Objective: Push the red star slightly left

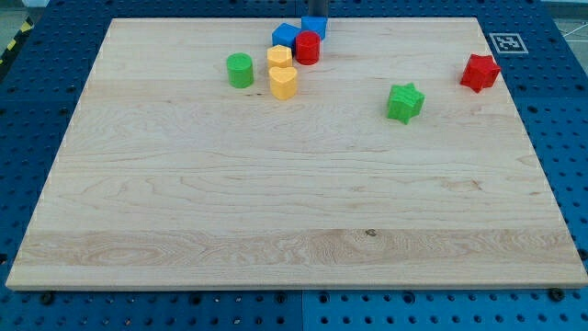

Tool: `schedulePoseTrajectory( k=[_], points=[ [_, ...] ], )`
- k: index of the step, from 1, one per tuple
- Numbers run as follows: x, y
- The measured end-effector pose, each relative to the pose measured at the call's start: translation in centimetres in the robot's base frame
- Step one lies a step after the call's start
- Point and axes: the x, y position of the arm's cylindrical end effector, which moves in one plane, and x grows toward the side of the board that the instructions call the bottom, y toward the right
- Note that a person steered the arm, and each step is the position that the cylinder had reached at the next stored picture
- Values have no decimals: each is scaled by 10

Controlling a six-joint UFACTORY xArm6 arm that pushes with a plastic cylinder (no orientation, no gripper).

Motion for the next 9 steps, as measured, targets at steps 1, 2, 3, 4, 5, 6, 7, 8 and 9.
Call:
schedulePoseTrajectory(
  k=[1, 2, 3, 4, 5, 6, 7, 8, 9],
  points=[
    [15, 0],
    [21, 0],
    [18, 5],
    [17, 69],
    [36, 166],
    [51, 252],
    [52, 273],
    [103, 295],
    [147, 297]
  ],
)
